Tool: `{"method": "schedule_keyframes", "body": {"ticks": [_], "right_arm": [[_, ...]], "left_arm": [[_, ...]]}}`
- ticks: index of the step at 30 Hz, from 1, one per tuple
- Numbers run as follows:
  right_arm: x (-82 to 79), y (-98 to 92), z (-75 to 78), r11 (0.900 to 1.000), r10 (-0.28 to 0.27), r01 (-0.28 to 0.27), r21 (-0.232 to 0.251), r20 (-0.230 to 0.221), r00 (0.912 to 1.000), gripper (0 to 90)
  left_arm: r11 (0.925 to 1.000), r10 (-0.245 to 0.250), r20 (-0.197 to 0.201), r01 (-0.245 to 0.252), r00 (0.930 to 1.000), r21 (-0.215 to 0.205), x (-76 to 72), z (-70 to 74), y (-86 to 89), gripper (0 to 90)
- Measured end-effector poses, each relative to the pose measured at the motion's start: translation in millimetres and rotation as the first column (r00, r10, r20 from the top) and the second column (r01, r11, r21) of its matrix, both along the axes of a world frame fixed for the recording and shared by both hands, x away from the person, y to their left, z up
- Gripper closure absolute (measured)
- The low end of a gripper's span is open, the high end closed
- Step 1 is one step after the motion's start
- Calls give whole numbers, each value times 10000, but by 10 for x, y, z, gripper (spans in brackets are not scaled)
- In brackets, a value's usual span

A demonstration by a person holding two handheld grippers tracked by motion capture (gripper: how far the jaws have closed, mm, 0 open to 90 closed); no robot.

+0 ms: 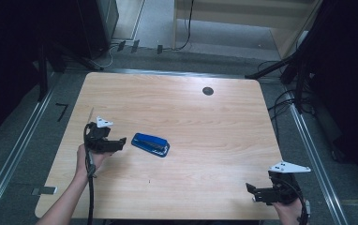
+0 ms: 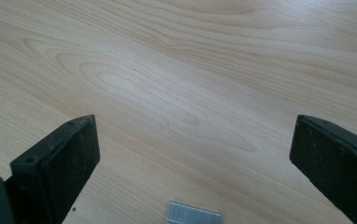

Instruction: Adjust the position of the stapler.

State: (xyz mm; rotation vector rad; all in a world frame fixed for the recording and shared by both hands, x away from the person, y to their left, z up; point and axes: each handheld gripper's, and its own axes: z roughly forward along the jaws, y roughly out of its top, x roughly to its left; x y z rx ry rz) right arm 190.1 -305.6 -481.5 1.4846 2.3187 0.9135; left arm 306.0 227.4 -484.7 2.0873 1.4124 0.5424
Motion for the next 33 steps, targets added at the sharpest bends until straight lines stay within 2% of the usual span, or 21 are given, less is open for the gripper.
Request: {"method": "schedule_keyframes", "body": {"ticks": [1,4,5,7,14,22,33], "right_arm": [[-13,-8,-1,9999,-74,74,72,10,10000,15],[-25,4,2,10000,-22,22,67,2,10000,16],[-30,21,10,10000,-31,31,74,51,10000,17],[-19,37,13,10000,-28,27,30,82,10000,17],[53,113,-12,10000,0,0,58,-3,10000,48],[106,122,-55,10000,13,-13,53,-112,9999,48],[76,60,-53,9997,-84,86,223,-110,9999,48]], "left_arm": [[9999,-113,30,113,9999,-18,17,-3,-25,371],[9995,-305,69,305,9995,-53,56,-14,-75,428],[9992,-379,66,380,9993,-157,83,-36,-104,488],[9987,-457,98,459,9989,-237,106,-59,-124,547],[9975,-603,115,607,9981,-374,188,-103,-163,687],[9944,-898,166,905,9958,-541,264,-108,-235,735],[9884,-1385,-56,1378,9904,-636,295,-150,-338,746]]}}
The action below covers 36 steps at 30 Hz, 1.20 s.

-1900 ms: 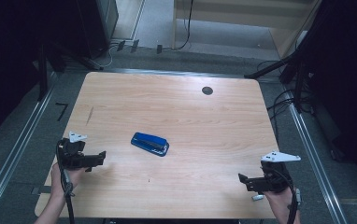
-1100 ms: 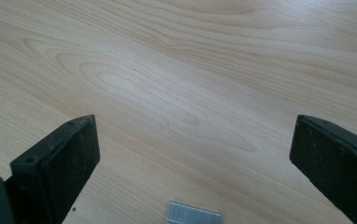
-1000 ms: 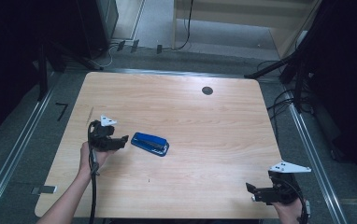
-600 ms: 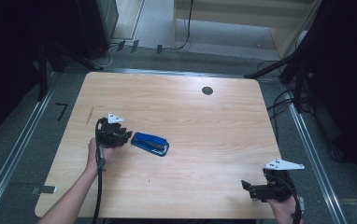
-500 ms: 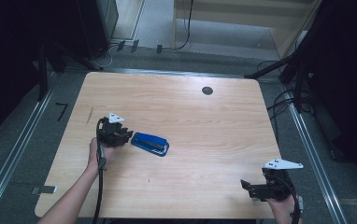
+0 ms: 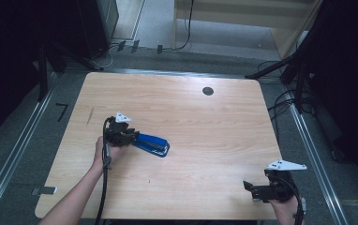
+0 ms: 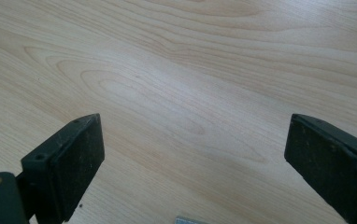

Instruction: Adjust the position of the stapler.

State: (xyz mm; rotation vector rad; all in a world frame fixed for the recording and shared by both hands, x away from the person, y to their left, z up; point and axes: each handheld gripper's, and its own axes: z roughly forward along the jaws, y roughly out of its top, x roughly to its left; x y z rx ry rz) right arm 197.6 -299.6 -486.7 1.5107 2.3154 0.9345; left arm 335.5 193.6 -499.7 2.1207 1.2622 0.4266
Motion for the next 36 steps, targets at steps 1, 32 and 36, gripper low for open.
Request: {"method": "schedule_keyframes", "body": {"ticks": [1,32,36], "right_arm": [[0,0,0,10000,0,0,0,0,10000,48],[10,69,-21,9994,291,-294,-158,-185,9994,48],[15,75,-24,9992,350,-352,-177,-153,9993,48]], "left_arm": [[10000,0,0,0,10000,0,0,0,0,758],[9980,-628,-425,624,9971,-105,-117,21,-88,899],[9975,-709,-462,704,9964,-116,-121,22,-94,900]]}}
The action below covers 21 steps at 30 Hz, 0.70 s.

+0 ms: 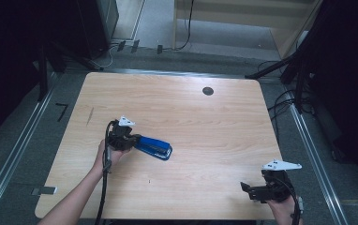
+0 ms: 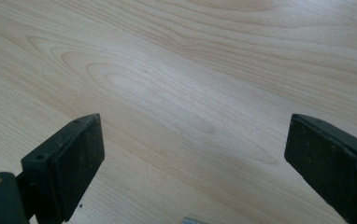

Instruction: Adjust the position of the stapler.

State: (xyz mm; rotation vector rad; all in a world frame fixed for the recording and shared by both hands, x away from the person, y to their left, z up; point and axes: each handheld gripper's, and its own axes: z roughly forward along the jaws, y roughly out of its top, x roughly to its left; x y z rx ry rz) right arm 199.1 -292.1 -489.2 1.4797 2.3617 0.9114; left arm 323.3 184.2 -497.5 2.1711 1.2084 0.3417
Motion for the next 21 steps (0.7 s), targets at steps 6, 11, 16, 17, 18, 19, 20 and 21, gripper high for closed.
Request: {"method": "schedule_keyframes", "body": {"ticks": [6,11,16,17,18,19,20,21], "right_arm": [[7,7,-11,10000,6,-6,-7,-94,10000,48],[10,2,-13,10000,-27,27,2,-99,9999,48],[15,1,-17,10000,1,-2,-12,-100,10000,48],[15,1,-17,10000,4,-4,4,-99,10000,48],[15,1,-17,10000,4,-4,4,-99,10000,48],[15,2,-17,10000,11,-11,2,-119,9999,48],[14,3,-17,10000,23,-23,30,-133,9999,49],[14,3,-17,10000,23,-23,30,-133,9999,49]], "left_arm": [[9999,-159,-133,159,9998,51,-22,9,-33,900],[9998,-218,-229,219,9995,14,-45,13,-66,900],[9997,-246,-313,248,9992,68,-73,20,-107,900],[9994,-314,-370,319,9988,150,-92,26,-122,900],[9994,-314,-370,319,9988,150,-92,26,-122,900],[9991,-354,-402,362,9986,212,-104,31,-130,900],[9990,-390,-455,399,9982,184,-129,32,-142,900],[9990,-390,-455,399,9982,184,-129,32,-142,900]]}}
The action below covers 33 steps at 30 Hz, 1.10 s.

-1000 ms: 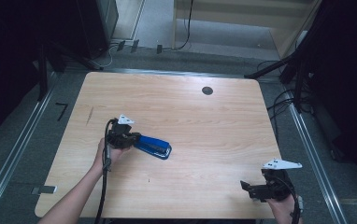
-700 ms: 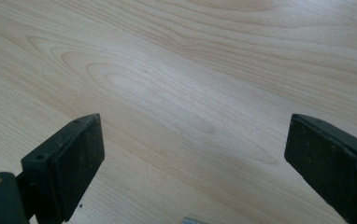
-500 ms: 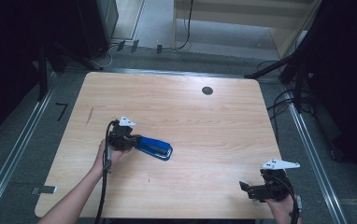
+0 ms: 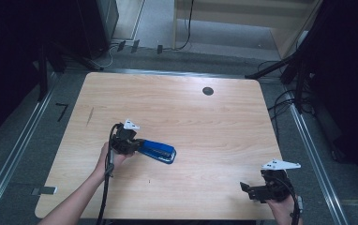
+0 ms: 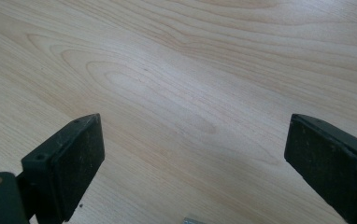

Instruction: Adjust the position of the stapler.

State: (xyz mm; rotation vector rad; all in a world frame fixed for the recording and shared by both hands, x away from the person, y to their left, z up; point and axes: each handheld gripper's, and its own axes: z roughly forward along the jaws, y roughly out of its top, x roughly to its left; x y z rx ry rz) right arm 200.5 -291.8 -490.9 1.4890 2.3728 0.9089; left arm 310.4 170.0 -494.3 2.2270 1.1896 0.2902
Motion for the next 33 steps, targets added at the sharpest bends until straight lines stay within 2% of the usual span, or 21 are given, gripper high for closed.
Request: {"method": "schedule_keyframes", "body": {"ticks": [7,25,33], "right_arm": [[12,23,-6,10000,79,-79,-30,-16,10000,49],[26,69,-18,9997,232,-232,-25,-83,9997,49],[27,98,-18,9994,342,-342,4,-125,9993,50]], "left_arm": [[9998,-76,-106,74,9999,-201,-33,-7,-37,900],[9982,-506,-327,495,9982,-339,-131,-22,-254,900],[9975,-618,-290,607,9977,-375,-165,-30,-339,900]]}}
